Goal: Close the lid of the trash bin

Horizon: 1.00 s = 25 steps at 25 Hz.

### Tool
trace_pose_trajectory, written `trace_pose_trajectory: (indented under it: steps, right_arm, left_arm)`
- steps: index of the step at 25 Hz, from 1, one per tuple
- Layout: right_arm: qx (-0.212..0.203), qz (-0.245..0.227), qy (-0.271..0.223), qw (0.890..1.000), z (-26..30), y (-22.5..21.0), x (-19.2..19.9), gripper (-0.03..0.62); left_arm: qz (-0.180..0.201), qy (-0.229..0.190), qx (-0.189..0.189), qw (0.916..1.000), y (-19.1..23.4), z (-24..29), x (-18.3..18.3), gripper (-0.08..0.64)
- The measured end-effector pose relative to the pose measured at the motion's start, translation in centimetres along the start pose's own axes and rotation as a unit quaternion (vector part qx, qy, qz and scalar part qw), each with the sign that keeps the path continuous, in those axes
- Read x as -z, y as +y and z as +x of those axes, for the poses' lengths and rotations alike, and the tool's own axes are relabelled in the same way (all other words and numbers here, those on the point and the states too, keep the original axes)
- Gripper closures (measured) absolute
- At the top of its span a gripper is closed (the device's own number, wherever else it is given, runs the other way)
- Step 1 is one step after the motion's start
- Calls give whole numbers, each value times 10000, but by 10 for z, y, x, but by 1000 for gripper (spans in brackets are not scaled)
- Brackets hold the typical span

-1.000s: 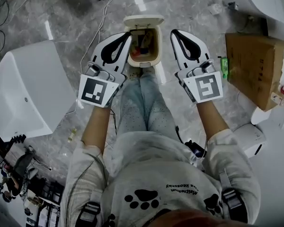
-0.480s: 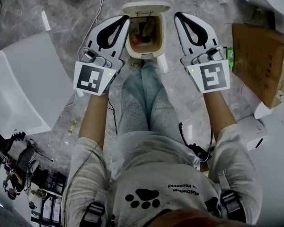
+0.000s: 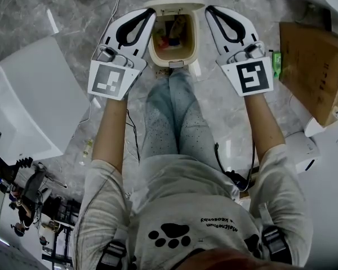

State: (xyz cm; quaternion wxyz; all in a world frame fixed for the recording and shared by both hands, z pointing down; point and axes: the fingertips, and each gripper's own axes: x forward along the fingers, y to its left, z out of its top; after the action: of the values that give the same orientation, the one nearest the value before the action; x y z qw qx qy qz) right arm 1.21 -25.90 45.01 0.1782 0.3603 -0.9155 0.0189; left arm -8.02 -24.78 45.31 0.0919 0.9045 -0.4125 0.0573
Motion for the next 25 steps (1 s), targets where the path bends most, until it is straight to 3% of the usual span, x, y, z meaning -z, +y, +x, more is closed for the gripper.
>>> trace_pose_trajectory:
  steps: [8,13,18,20,21,25]
  right_arm:
    - [-152,-70,207,9996,13,-8,26,558]
    - [-265,-45,683,9973,19,-9,46,558]
    - [-378,-106,850,9956,29,-13,60,553]
    - [-496,-95,931,9944,32,-13,66,484]
    - [-549,-83,973,9937,34,-12,69,474]
    - [-648,-96,1167,9910,37,-13,81,469]
  left_arm:
    - [-70,389,192,9990,9,18,26,538]
    - [-31,534,192,9984,16,23,40,538]
    - [29,984,410,9943,22,25,60,531]
    - [-57,1062,441,9934,25,28,66,428]
    - [-101,1091,446,9930,26,29,69,410]
    - [-90,1235,454,9913,30,31,76,407]
